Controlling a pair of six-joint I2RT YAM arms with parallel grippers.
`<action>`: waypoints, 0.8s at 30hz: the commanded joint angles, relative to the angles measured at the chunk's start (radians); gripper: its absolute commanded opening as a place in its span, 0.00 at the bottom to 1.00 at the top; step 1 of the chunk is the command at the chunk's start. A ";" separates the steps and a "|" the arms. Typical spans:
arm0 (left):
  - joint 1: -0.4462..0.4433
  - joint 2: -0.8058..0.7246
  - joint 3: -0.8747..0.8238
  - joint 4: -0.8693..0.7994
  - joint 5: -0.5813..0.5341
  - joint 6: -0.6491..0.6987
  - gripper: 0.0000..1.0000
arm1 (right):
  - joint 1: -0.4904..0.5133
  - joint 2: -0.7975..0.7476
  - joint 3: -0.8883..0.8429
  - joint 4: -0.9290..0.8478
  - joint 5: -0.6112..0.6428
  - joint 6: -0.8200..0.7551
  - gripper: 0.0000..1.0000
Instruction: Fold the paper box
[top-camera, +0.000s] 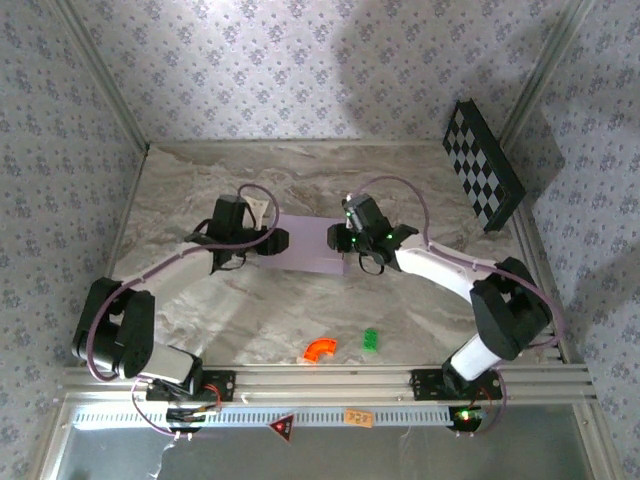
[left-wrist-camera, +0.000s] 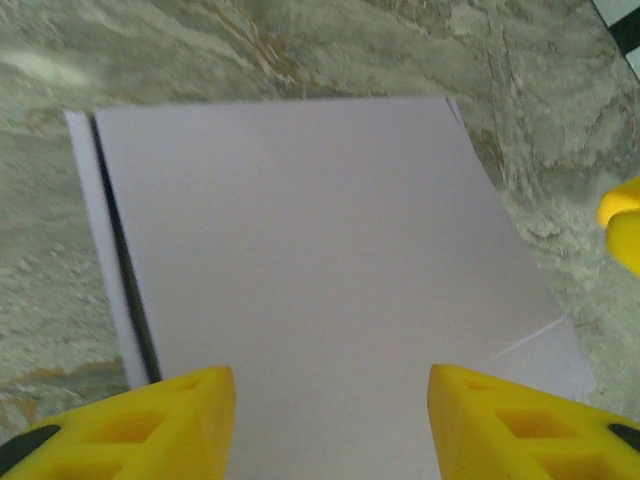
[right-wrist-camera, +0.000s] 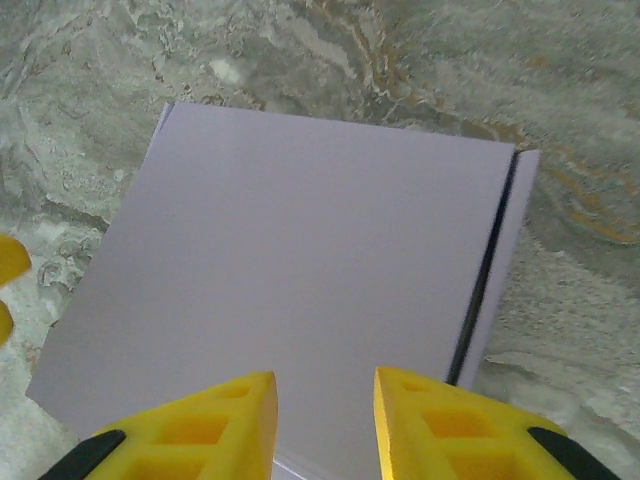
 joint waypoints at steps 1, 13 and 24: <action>0.019 0.052 0.065 -0.052 0.064 0.041 0.50 | -0.006 0.053 0.065 -0.071 -0.099 0.022 0.32; 0.019 0.240 0.060 -0.069 0.120 0.026 0.44 | -0.018 0.224 0.090 -0.166 -0.081 0.031 0.30; 0.019 0.164 0.077 -0.061 0.127 0.010 0.46 | -0.022 0.198 0.144 -0.239 -0.092 0.011 0.32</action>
